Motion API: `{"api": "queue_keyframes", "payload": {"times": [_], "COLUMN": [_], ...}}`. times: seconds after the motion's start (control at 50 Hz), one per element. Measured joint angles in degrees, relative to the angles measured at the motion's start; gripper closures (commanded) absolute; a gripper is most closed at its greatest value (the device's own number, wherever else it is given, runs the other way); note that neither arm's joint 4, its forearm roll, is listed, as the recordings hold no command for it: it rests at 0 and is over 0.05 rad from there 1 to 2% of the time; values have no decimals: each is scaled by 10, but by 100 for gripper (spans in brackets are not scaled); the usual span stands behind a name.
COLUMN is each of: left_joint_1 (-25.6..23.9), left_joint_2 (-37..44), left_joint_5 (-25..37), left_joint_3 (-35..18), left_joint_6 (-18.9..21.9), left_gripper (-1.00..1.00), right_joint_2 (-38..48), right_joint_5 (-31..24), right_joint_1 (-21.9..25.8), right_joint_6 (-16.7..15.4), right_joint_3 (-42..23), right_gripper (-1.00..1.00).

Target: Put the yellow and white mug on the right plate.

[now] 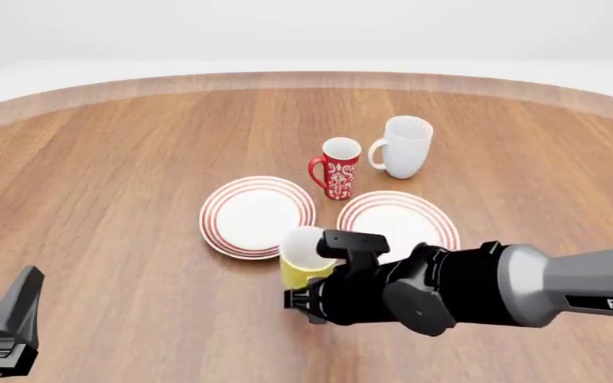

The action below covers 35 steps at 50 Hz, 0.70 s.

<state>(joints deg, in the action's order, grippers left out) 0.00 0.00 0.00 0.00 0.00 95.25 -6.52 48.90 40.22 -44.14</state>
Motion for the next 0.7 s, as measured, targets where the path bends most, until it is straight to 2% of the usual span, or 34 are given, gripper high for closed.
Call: {"api": "queue_keyframes", "payload": {"times": [0.4,0.7], "left_joint_1": [0,0], "left_joint_2": [0,0], "left_joint_5": [0,0], "left_joint_3": [0,0], "left_joint_6": [0,0], "left_gripper": [-100,-100], "right_joint_2": [-49,-99], "right_joint_5": [-30,-72], "right_joint_1": [-20,-53], "right_joint_6": [-18,-49], "right_joint_3": [7,3], "right_gripper": [100,100]}}
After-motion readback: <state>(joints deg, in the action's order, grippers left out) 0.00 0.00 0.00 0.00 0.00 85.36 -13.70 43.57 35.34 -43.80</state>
